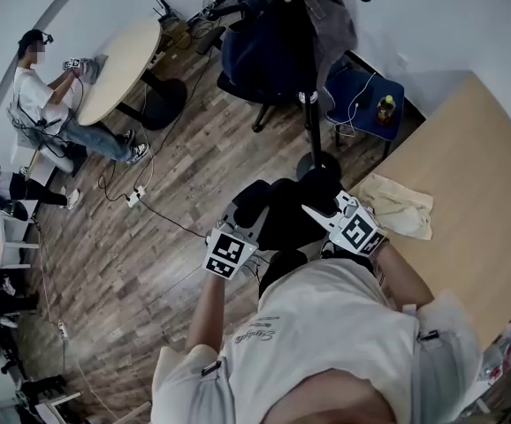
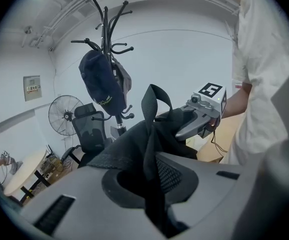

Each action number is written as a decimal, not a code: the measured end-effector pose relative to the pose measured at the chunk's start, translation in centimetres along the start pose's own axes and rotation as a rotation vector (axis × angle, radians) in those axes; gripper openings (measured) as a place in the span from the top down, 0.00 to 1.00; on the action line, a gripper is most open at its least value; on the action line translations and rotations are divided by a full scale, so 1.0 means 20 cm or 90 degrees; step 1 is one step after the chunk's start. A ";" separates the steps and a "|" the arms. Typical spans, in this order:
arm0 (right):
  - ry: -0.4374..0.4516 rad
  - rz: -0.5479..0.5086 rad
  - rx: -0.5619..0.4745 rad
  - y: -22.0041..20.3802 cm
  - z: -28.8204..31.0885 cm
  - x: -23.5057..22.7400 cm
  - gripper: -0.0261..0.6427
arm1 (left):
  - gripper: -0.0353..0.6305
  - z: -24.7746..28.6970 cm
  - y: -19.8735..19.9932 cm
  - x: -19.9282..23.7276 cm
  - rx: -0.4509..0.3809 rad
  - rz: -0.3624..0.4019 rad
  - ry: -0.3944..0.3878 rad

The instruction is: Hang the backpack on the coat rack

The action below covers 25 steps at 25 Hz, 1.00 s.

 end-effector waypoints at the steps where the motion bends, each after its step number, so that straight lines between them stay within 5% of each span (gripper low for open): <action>1: -0.005 0.004 -0.006 0.00 0.01 -0.03 0.92 | 0.88 0.03 0.01 0.03 0.001 0.005 -0.007; 25: -0.356 0.112 0.030 -0.19 0.14 -0.50 0.91 | 0.88 0.71 0.02 0.60 -0.012 0.094 -0.341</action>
Point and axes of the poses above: the fingertips, and each gripper's own axes: z forward along the fingers, x to its left, y out of its top, the point moved 5 cm from there along -z, backward along the fingers, and after that the axes turned 14 degrees about -x, right-handed, at the moved point
